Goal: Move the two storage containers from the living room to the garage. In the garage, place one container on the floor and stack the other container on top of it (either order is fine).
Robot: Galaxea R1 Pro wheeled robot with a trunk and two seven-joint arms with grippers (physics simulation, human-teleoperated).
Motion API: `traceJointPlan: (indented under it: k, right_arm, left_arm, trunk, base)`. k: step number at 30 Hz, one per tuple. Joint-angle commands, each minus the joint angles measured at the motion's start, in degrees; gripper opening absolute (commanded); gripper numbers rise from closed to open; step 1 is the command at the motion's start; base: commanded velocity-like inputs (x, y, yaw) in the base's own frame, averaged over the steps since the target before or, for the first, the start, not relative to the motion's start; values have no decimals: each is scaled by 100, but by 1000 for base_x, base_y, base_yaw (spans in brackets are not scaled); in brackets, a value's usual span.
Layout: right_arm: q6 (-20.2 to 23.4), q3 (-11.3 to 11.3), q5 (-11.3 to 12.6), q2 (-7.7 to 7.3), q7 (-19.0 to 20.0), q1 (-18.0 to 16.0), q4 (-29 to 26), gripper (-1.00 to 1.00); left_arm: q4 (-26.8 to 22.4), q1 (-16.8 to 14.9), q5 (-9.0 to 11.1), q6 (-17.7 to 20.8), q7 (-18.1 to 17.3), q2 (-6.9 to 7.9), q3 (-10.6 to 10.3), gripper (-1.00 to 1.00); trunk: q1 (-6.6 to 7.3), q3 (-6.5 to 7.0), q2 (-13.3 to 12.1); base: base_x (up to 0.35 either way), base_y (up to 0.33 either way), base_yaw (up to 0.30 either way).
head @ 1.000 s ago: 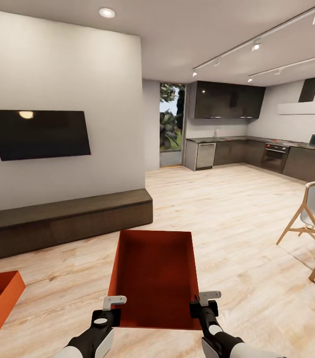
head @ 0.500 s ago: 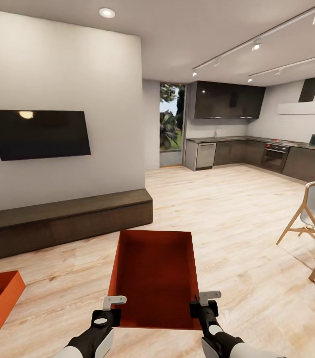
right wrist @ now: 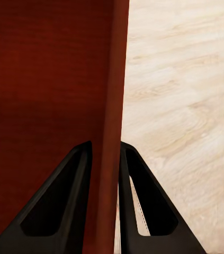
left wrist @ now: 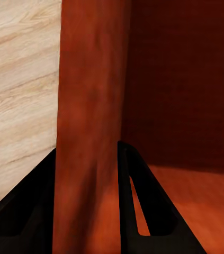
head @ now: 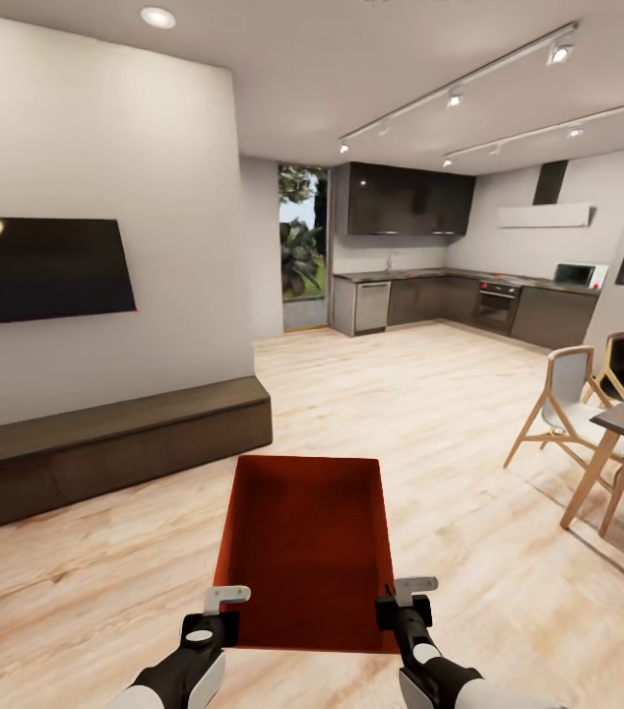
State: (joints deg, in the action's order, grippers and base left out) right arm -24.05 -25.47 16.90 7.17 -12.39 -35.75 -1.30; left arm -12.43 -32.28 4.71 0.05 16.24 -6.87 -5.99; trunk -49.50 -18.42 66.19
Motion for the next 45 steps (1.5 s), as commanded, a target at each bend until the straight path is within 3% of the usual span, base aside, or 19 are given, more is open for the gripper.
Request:
traceJointPlan:
  k: [1, 45]
  right_arm:
    - [-372, 156, 121, 4, -88, -11, -2, -100]
    - [-366, 156, 121, -5, -53, -10, -2, -100]
  left_arm:
    - [20, 2, 109, 4, 64, 1, -8, -100]
    - [21, 2, 109, 4, 64, 4, -8, -100]
  trunk:
    - [0, -5, 4]
    - [0, 81, 4]
  base:
    - [0, 0, -283]
    - [0, 0, -283]
